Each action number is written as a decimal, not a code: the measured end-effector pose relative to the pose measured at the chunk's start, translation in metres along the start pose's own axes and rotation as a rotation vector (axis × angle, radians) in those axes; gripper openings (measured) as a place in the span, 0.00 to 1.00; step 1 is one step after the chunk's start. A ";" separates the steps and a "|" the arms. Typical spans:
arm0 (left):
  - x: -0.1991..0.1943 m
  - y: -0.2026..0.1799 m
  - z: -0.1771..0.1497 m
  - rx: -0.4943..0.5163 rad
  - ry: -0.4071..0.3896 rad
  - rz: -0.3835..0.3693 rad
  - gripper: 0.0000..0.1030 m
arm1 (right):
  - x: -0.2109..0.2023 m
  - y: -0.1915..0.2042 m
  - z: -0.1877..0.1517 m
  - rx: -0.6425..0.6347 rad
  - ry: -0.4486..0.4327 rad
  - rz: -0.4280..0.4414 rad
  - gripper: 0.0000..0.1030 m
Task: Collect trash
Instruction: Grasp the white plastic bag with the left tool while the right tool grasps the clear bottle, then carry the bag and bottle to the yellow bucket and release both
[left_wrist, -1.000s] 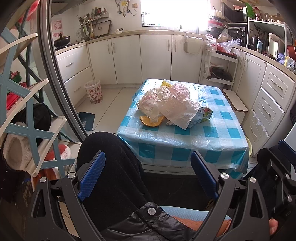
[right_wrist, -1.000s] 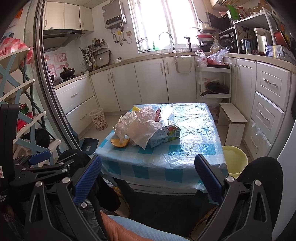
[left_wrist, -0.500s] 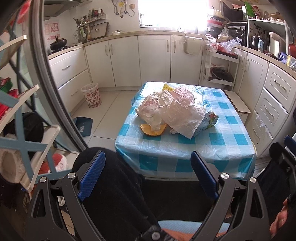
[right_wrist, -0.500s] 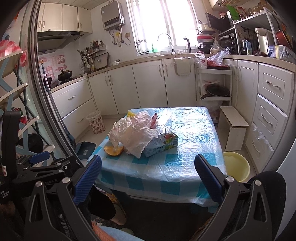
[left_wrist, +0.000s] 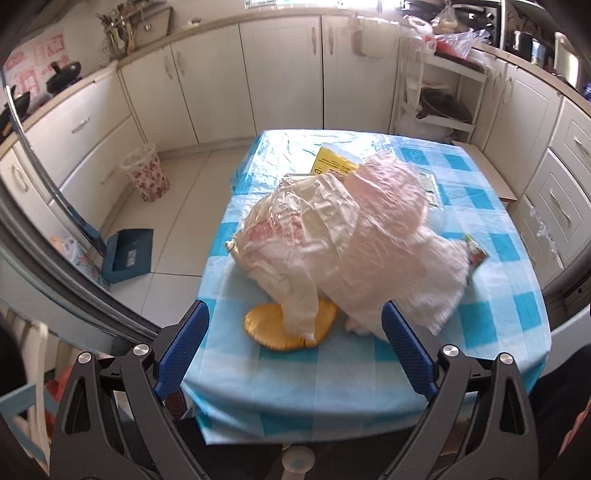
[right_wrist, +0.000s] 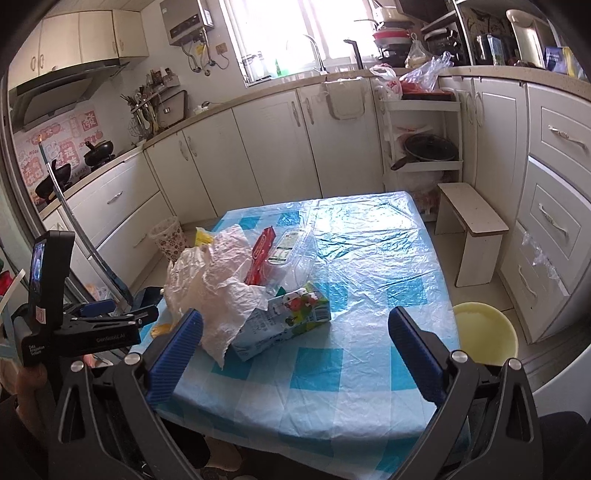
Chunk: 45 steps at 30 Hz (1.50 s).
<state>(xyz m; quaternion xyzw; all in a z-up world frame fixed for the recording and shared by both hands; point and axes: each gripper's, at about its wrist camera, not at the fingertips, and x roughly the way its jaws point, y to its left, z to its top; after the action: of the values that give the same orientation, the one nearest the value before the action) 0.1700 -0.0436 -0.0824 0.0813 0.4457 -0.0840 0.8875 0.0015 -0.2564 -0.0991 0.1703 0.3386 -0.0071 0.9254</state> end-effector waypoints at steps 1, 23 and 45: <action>0.009 -0.002 0.007 0.008 0.007 0.003 0.88 | 0.008 -0.006 0.004 0.016 0.011 0.004 0.94; 0.064 0.017 0.042 -0.053 0.053 -0.131 0.04 | 0.154 -0.055 0.054 0.232 0.243 0.087 0.94; 0.003 0.048 0.046 -0.160 -0.179 -0.194 0.04 | 0.237 0.000 0.083 0.063 0.473 0.007 0.66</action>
<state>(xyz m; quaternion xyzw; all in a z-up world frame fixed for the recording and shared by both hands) 0.2185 -0.0070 -0.0548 -0.0411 0.3756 -0.1407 0.9151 0.2362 -0.2586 -0.1891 0.1973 0.5451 0.0256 0.8144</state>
